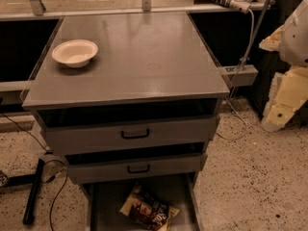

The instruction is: Pick brown chip bag from bottom drawer and place on counter

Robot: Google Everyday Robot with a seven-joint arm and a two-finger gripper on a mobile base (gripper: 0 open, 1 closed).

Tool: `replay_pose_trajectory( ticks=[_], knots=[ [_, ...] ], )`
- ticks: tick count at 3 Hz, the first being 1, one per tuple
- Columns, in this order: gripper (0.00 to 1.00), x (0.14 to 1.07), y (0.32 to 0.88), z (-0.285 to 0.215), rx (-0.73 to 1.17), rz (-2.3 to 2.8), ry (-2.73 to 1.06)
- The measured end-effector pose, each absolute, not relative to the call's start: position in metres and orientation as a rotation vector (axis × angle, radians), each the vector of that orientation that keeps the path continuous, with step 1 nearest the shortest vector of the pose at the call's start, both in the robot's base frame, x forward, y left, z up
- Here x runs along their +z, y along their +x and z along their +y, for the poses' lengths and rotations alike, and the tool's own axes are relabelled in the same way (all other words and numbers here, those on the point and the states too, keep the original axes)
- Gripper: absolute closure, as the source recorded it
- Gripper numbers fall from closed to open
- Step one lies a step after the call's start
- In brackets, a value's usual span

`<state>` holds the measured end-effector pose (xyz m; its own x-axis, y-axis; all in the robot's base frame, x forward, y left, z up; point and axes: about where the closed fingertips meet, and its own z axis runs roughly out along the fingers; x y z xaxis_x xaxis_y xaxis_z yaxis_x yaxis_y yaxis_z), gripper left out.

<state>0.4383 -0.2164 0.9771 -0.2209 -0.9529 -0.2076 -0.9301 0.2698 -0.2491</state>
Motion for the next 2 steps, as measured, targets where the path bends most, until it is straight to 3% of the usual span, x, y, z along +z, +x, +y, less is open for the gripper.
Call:
replay_pose_trajectory(
  ticks=[2],
  knots=[
    [0.00, 0.962, 0.436, -0.213, -0.080, 2.204, -1.727]
  ],
)
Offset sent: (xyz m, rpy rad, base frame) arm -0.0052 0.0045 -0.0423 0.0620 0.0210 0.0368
